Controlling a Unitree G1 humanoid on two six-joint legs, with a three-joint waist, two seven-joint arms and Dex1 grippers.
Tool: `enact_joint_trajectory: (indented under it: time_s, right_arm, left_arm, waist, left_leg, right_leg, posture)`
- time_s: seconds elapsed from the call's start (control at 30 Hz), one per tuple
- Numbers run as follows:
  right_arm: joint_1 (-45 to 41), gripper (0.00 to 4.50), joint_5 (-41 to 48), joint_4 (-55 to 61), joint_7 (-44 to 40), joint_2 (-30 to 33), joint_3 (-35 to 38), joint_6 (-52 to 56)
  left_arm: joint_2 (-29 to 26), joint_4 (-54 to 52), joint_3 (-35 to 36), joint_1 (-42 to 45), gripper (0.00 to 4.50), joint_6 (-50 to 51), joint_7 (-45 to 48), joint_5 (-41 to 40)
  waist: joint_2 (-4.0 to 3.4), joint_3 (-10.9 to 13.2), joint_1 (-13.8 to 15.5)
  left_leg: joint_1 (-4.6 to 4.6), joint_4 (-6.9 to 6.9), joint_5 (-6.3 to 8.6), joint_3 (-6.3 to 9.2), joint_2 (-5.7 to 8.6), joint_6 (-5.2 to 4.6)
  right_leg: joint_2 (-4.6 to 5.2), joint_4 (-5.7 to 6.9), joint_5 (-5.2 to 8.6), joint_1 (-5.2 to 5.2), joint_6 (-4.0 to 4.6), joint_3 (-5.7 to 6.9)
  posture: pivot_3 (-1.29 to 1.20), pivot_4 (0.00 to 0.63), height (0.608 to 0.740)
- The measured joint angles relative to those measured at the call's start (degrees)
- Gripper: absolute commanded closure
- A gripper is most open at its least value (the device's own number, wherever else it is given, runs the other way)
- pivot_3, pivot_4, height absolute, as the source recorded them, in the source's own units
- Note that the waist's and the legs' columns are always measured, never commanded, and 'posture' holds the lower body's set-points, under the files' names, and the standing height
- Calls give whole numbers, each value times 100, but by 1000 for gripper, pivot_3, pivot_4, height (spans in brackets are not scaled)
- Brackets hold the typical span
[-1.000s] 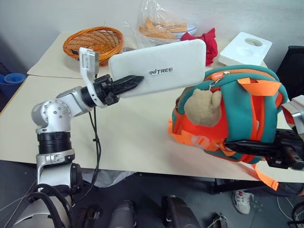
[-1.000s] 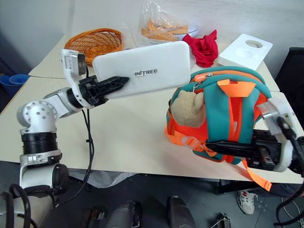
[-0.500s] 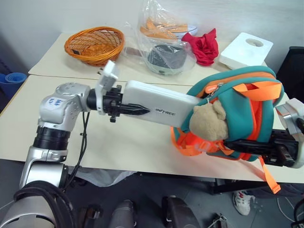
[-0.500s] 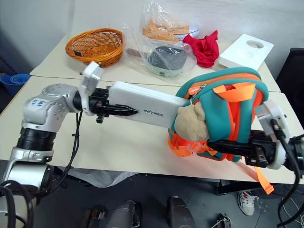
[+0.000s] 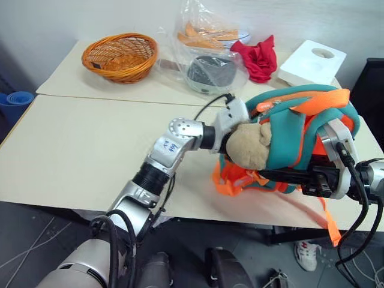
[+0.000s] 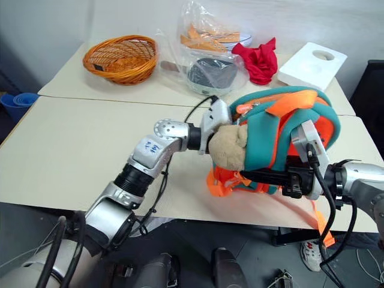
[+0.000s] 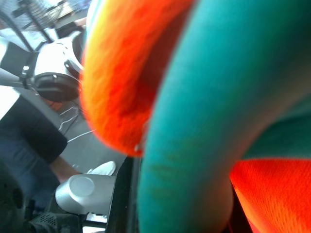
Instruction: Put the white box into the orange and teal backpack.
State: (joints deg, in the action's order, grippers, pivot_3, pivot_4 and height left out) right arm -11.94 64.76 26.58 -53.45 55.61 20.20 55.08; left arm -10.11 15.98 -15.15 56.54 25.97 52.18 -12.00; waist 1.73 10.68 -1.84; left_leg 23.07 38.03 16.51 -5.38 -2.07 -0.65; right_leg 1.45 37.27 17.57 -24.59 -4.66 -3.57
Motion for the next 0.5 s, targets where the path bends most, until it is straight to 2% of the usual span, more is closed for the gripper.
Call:
enact_joint_trajectory:
  time_s: [0.07,0.23,0.3,0.4,0.5]
  right_arm:
    - [119,4500,21,41,62,-1,19,5]
    - [221,4500,89,48,190,-1,37,10]
    - [221,4500,121,48,249,-1,37,9]
    - [176,4500,155,46,311,-1,36,9]
    - [114,4500,194,46,354,-1,34,10]
  left_arm:
    - [-480,-455,275,-192,284,366,291,-346]
    - [-1976,-1256,1179,-526,284,1496,1430,-1574]
    - [-2389,-1513,1547,-525,284,1923,1721,-2048]
    - [-2449,-1873,1688,-494,284,2228,1793,-2465]
    - [-2217,-2334,1588,-435,284,2283,1567,-2587]
  waist:
    - [-2,0,-66]
    - [-3,0,-114]
    - [-3,0,-83]
    - [-2,0,46]
    - [-2,0,80]
  left_leg:
    - [-8,-2,-3,1,-4,7]
    - [-9,1,-15,10,-9,27]
    - [-8,4,-15,12,-4,26]
    - [1,13,-9,21,8,15]
    - [5,15,-3,21,19,6]
  right_leg:
    - [-3,19,6,-2,10,0]
    - [0,33,14,-5,24,13]
    - [6,29,14,0,24,16]
    - [17,18,13,6,21,24]
    - [26,11,10,8,13,20]
  posture:
    - [0,150,740]
    - [0,150,740]
    - [0,150,740]
    - [0,150,740]
    - [0,150,740]
